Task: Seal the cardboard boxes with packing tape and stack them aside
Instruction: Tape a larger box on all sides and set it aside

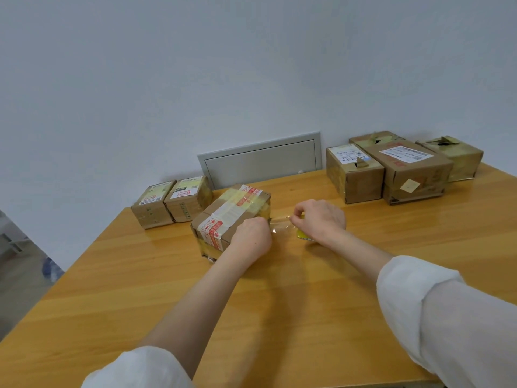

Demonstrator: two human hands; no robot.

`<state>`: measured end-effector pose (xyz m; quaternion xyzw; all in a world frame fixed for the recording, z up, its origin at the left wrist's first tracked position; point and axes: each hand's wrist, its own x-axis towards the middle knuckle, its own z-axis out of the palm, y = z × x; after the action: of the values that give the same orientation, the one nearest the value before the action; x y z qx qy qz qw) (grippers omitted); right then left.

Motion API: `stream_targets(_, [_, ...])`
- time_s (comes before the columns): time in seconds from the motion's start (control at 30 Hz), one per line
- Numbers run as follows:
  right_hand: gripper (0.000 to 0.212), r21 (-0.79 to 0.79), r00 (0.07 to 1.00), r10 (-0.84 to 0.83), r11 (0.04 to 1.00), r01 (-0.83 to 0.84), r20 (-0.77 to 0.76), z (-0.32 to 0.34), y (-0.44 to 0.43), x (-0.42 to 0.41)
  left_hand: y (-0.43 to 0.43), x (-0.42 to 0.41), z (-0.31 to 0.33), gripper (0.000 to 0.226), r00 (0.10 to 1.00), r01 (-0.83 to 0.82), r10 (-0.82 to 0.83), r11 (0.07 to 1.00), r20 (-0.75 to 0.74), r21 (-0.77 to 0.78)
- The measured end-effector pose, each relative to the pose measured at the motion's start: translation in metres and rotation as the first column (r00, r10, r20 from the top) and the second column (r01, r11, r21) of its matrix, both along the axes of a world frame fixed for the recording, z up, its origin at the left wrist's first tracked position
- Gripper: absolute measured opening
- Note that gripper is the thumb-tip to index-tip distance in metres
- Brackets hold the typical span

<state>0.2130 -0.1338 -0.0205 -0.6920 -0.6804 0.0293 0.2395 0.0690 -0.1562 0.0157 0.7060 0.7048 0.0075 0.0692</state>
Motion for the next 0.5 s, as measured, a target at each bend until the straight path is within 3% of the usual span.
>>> stream_targets(0.33, [0.023, -0.002, 1.000, 0.026, 1.000, -0.026, -0.017, 0.001, -0.004, -0.004, -0.001, 0.001, -0.015, 0.022, 0.999, 0.013, -0.014, 1.000, 0.039, 0.016])
stream_targets(0.5, [0.019, -0.026, 0.997, -0.013, 1.000, 0.011, -0.076, 0.004, -0.003, 0.006, 0.001, -0.011, -0.011, 0.022, 0.999, -0.006, 0.002, 0.995, 0.036, 0.096])
